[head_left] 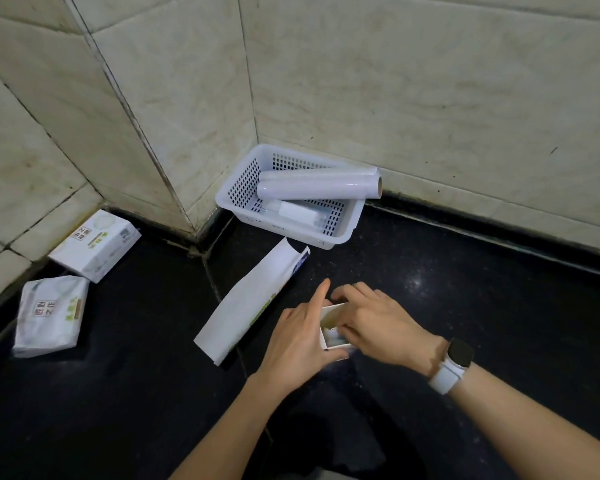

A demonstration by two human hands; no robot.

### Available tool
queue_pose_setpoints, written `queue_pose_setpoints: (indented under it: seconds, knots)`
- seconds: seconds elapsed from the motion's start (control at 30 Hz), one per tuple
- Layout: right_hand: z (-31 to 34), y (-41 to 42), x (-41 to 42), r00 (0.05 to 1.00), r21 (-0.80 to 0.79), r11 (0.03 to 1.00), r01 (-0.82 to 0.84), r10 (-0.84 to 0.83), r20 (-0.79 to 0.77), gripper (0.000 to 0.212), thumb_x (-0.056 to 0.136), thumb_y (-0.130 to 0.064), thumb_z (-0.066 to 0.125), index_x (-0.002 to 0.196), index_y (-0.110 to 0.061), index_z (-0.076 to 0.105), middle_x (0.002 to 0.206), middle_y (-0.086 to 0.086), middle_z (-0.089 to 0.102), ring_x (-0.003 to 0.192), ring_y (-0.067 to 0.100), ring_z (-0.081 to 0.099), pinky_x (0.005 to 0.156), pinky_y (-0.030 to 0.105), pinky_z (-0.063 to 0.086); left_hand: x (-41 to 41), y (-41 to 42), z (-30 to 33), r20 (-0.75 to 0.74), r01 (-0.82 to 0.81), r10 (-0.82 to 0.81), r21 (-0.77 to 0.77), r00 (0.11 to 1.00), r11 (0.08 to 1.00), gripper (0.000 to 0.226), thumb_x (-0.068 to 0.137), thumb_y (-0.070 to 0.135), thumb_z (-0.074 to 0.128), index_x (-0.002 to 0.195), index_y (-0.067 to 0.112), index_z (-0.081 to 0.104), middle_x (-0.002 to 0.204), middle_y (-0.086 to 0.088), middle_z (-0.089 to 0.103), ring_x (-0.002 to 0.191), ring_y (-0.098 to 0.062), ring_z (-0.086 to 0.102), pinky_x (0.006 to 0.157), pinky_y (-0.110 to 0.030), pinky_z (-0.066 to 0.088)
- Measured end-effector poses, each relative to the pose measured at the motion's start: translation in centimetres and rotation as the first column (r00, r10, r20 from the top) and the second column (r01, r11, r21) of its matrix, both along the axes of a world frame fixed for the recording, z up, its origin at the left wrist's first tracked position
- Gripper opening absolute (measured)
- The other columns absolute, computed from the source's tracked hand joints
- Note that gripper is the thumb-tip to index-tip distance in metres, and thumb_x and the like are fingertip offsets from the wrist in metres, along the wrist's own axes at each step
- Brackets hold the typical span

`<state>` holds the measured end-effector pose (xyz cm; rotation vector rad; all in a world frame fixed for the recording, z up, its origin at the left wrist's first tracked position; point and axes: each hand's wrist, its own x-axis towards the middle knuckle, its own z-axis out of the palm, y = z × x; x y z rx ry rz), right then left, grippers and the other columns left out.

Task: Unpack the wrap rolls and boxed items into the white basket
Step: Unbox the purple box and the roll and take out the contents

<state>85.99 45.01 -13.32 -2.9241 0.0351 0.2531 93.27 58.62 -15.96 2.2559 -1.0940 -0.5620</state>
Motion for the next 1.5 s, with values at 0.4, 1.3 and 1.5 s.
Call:
queue_pose_setpoints:
  seconds: [0.4, 1.3, 1.5]
  knots:
    - [1.0, -0.8, -0.9, 0.998, 0.279, 0.960, -0.020, 0.005, 0.055, 0.024, 0.088, -0.037, 0.053, 0.104, -0.020, 0.055, 0.100, -0.004, 0.060, 0.094, 0.011, 0.049, 0.085, 0.023, 0.033, 2.0, -0.4, 0.9, 0.053, -0.072, 0.072, -0.011, 0.996, 0.997, 0.099, 0.067, 0.061, 0.067, 0.143, 0.028, 0.012, 0.126, 0.013, 0.052, 0.110, -0.013, 0.051, 0.097, -0.028, 0.032]
    - [-1.6, -7.4, 7.1, 0.375, 0.899, 0.024, 0.436, -0.913, -0.158, 0.011, 0.092, -0.008, 0.049, 0.102, -0.009, 0.048, 0.101, 0.012, 0.055, 0.073, 0.011, 0.053, 0.056, 0.022, 0.047, 15.8, 2.0, -0.7, 0.060, -0.116, 0.101, 0.383, 0.993, 0.917, 0.052, 0.085, 0.043, 0.051, 0.135, 0.030, 0.042, 0.136, 0.002, 0.049, 0.133, -0.020, 0.035, 0.108, -0.047, 0.025]
    - [-2.3, -8.6, 13.0, 0.443, 0.839, 0.212, 0.501, -0.896, -0.038, 0.010, 0.089, -0.010, 0.054, 0.098, -0.011, 0.049, 0.098, 0.010, 0.057, 0.086, 0.022, 0.056, 0.073, 0.034, 0.046, 17.7, 0.6, -1.3, 0.190, -0.114, 0.035, 0.421, 0.981, 0.900, 0.071, 0.080, 0.060, 0.046, 0.142, 0.034, 0.024, 0.154, 0.005, 0.021, 0.145, -0.017, 0.006, 0.115, -0.050, 0.005]
